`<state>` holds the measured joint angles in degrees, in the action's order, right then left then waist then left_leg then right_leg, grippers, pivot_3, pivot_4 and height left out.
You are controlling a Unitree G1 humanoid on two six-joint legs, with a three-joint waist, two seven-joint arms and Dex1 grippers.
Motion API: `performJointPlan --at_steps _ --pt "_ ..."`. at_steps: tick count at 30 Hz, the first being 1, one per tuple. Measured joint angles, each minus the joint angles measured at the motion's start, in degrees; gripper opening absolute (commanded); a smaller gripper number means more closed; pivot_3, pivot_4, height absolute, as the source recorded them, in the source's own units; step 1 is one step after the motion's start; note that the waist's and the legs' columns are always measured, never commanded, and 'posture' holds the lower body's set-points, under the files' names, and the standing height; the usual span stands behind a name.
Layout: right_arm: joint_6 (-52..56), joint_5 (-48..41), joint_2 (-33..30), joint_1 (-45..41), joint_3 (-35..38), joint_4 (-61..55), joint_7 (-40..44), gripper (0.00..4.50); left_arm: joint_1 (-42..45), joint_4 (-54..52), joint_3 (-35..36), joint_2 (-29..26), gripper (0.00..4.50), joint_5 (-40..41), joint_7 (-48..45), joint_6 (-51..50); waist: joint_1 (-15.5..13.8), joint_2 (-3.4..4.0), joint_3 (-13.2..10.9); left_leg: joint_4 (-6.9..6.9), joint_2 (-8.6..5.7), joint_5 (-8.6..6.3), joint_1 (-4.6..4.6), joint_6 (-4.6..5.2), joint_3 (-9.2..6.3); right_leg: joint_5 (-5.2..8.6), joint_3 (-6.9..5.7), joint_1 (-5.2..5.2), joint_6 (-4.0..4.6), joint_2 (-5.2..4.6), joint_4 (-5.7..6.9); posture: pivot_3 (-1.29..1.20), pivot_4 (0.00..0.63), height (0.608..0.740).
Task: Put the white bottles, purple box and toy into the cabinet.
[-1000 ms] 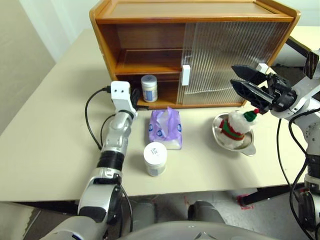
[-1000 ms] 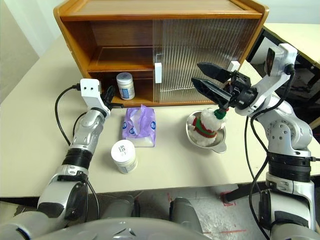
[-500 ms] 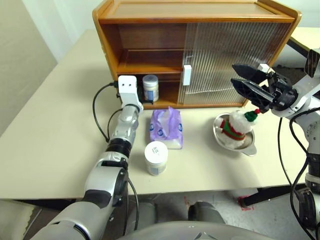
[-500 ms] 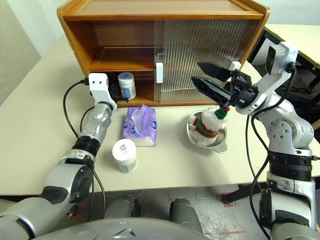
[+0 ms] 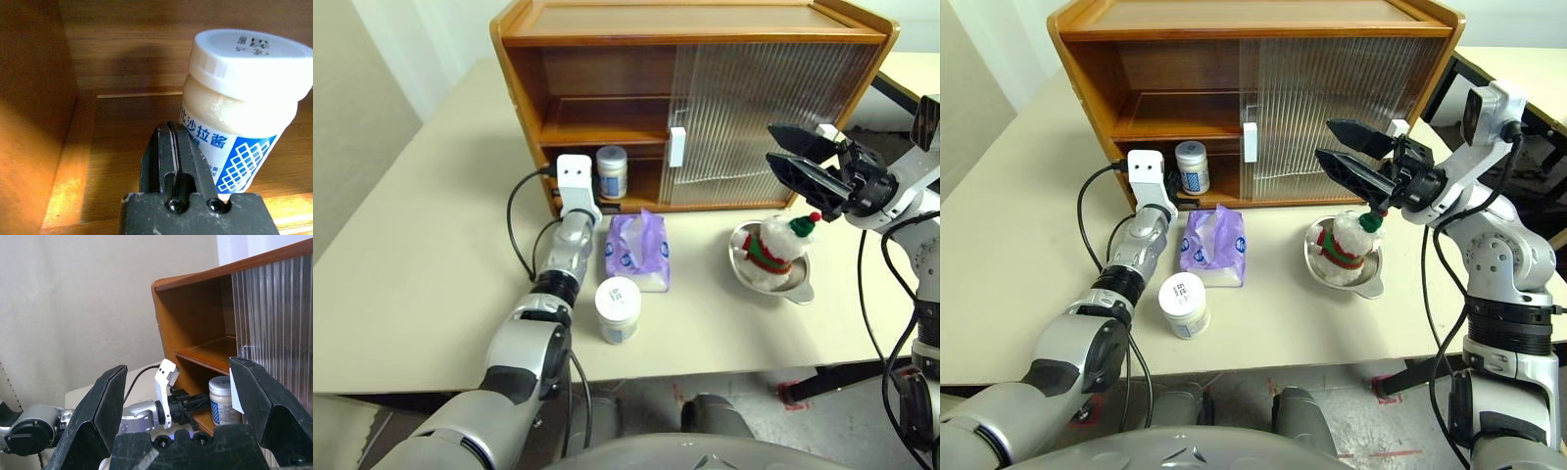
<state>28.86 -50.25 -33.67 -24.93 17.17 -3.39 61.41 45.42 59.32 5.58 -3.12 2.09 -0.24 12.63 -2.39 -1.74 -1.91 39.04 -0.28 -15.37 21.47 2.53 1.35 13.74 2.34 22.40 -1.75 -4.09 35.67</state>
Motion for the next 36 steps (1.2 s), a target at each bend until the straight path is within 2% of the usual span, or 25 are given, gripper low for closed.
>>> performJointPlan --at_steps 15,36 --pt "0.04 -0.38 -0.43 0.47 0.0 -0.81 -0.74 4.5 5.53 6.61 -0.25 0.58 0.02 -0.3 -2.7 1.43 0.1 0.0 0.0 0.0 0.0 -0.01 0.03 -0.01 0.05 -0.02 0.04 0.0 -0.04 0.01 -0.08 -0.03 0.0 0.74" --pt "0.04 -0.6 -0.55 1.65 1.26 -1.53 -1.71 4.5 8.24 11.01 -2.01 1.85 0.02 -1.86 -7.03 1.76 1.66 -0.01 0.0 0.0 0.02 0.0 0.0 -0.01 0.12 -0.05 0.16 0.01 -0.11 0.07 -0.07 -0.03 0.0 0.74"
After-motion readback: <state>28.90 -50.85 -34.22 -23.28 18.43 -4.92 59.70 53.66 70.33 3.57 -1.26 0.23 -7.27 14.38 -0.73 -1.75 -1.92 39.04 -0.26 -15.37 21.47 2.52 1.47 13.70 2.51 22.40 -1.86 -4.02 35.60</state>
